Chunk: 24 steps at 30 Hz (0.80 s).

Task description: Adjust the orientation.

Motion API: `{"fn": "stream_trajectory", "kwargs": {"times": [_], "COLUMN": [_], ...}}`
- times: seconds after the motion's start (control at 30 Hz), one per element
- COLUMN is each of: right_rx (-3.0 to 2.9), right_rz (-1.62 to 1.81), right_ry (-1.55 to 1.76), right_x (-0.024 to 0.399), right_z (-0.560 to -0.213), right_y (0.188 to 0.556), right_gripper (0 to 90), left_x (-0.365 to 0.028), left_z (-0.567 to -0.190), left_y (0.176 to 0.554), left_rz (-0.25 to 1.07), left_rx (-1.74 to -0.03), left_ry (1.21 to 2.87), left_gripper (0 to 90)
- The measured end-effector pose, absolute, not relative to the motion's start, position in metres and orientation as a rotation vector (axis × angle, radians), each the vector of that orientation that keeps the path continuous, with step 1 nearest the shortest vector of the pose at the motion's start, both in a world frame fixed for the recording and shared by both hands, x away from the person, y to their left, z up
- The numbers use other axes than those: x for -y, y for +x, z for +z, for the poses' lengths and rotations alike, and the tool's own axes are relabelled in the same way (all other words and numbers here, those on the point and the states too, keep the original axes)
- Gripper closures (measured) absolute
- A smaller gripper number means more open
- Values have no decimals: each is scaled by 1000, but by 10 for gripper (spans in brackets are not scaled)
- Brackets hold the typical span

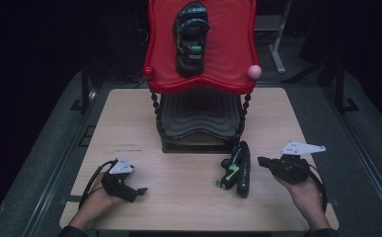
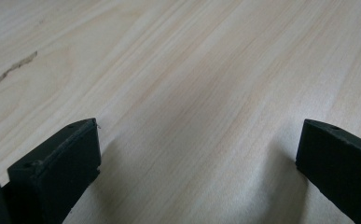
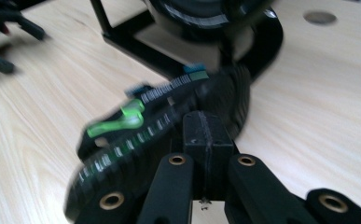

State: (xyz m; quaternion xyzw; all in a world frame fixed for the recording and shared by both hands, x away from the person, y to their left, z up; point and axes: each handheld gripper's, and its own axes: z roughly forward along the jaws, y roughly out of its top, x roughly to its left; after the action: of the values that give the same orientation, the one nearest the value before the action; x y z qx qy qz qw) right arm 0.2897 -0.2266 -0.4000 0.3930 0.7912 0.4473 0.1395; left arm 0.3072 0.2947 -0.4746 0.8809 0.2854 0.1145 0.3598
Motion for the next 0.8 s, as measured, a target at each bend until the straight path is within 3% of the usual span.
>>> {"fn": "stream_trajectory", "kwargs": {"times": [0.37, 0.8], "right_rx": [-2310, -2317], "right_rz": [1299, 1258], "right_ry": [1068, 1097], "right_x": [194, 201], "right_z": [-390, -401], "right_y": [316, 326], "right_gripper": [897, 899], "left_x": [-295, -295], "left_z": [-475, -475], "left_y": [307, 307], "left_rz": [295, 295], "left_rx": [-735, -735], "left_ry": [2271, 2271], "left_gripper": [0, 0]}}
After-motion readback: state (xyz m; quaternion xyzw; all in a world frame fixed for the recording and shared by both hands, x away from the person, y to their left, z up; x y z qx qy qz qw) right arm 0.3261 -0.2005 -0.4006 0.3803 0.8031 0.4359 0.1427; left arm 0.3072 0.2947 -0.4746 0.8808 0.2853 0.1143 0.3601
